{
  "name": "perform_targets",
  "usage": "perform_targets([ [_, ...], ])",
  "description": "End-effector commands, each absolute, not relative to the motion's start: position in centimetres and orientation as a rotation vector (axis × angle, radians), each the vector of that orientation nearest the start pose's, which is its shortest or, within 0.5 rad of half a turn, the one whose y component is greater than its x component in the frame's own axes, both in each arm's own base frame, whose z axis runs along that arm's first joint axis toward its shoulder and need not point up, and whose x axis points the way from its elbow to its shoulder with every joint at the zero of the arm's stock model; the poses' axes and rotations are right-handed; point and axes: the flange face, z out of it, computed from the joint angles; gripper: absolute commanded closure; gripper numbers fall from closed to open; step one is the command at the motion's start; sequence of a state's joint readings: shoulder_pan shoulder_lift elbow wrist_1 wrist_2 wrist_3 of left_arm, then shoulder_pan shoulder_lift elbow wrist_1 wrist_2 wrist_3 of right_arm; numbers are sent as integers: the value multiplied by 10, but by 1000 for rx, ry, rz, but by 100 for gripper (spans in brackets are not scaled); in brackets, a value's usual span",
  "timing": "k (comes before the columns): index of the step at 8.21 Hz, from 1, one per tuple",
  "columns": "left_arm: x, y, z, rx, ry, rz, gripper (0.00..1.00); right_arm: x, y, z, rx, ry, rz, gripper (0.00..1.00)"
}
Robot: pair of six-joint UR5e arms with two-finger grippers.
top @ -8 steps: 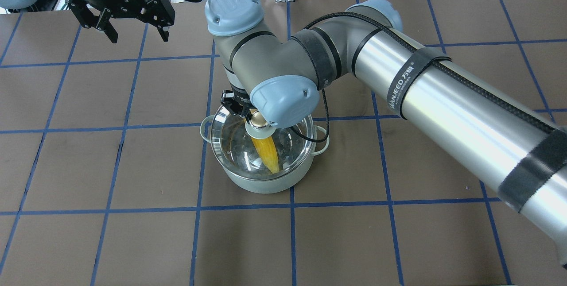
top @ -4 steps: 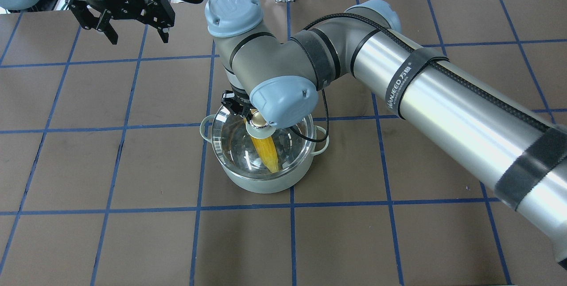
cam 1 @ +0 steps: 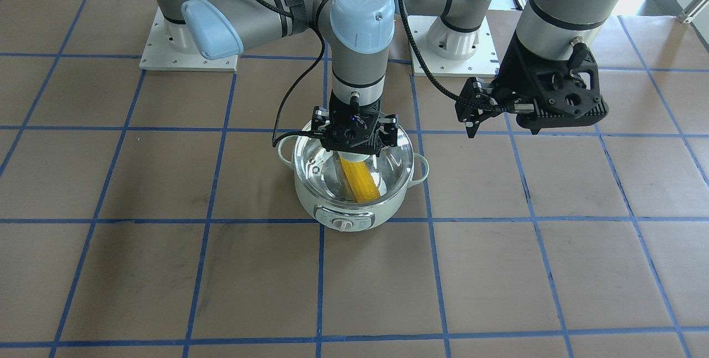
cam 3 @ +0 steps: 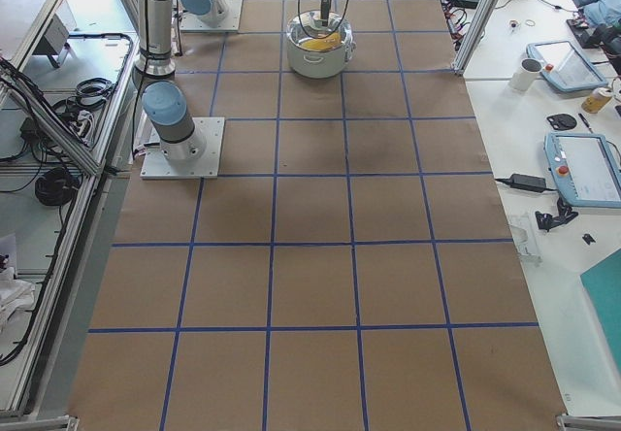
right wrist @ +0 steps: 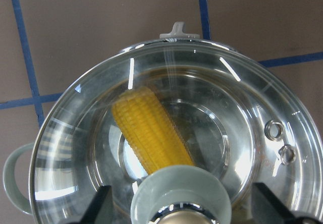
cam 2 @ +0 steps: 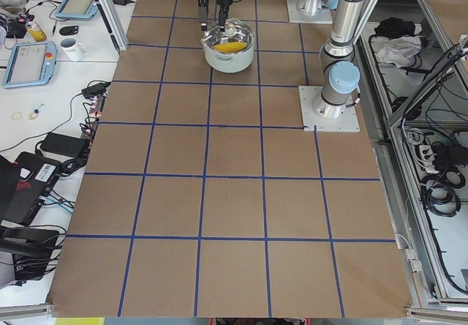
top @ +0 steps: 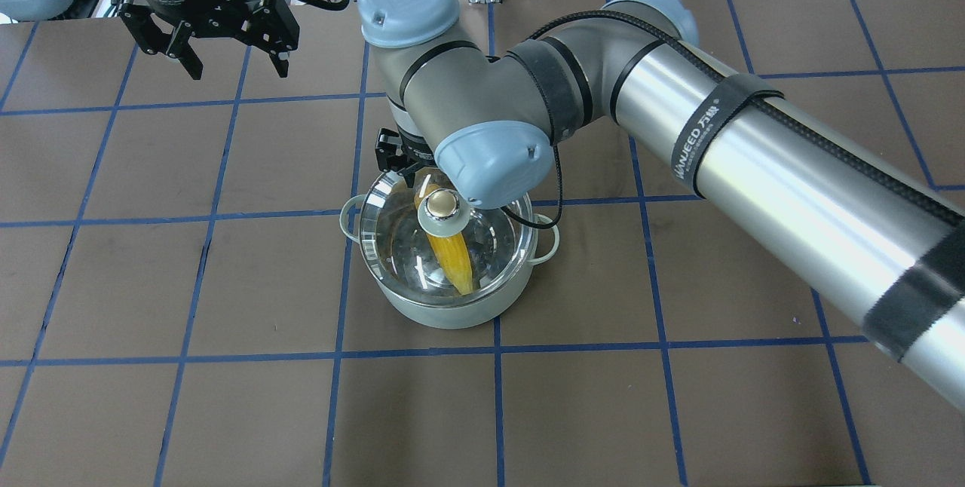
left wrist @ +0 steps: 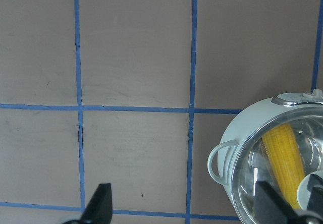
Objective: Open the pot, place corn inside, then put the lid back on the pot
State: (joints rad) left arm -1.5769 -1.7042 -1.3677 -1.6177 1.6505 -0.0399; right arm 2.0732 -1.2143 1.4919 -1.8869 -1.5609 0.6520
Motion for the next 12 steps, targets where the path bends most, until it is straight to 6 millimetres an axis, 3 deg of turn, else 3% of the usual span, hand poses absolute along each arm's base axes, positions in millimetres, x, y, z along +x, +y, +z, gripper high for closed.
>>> perform_targets([
  [1, -129, -548, 515, -53, 3062, -40, 0, 376, -489, 411, 312, 3081, -95, 0],
  [2, -129, -549, 516, -53, 3063, -45, 0, 341, -487, 440, 390, 3076, -91, 0],
  [4, -131, -549, 516, -56, 3072, -52, 0, 257, -469, 497, 289, 3118, -38, 0],
  [5, -132, -551, 517, -61, 3075, -64, 0, 220, -462, 520, 340, 3112, -35, 0],
  [6, -134, -551, 521, -61, 3100, -75, 0, 196, -458, 528, 364, 3110, -14, 0],
  [9, -138, -541, 527, -55, 3143, -84, 0, 172, -467, 528, 293, 3121, -15, 0],
  [12, -138, -541, 526, -58, 3141, -80, 0, 172, -470, 528, 269, 3124, -30, 0],
])
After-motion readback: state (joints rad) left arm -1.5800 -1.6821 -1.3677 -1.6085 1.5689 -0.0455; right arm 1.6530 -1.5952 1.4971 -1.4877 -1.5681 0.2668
